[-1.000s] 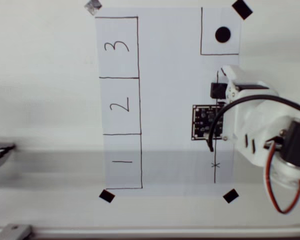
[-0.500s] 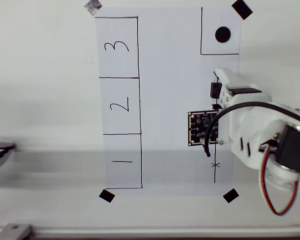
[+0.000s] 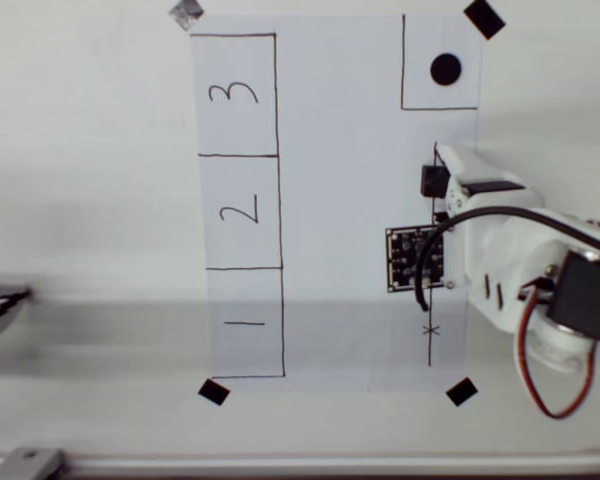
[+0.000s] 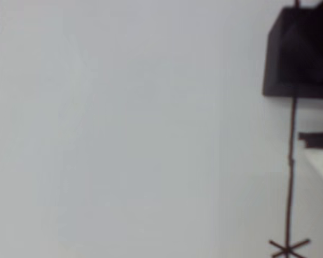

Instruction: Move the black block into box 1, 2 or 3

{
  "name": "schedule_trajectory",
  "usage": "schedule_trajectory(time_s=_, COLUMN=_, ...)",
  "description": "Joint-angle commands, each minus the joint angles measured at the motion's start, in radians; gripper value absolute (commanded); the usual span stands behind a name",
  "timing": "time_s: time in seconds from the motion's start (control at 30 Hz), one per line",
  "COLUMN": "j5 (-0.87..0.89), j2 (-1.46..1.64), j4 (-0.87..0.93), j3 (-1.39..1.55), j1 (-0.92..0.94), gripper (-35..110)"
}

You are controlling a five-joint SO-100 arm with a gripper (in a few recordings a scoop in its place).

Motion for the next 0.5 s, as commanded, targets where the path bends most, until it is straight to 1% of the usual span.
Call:
schedule_trajectory(time_s=0.0, j5=-0.014, j2=0.075, j4=-0.017, j3=0.008, j1=0.012, gripper=26)
schedule_trajectory(time_s=0.47, j5=-0.029, j2=0.069, j4=-0.066, j3=0.031, j1=0.028, gripper=26)
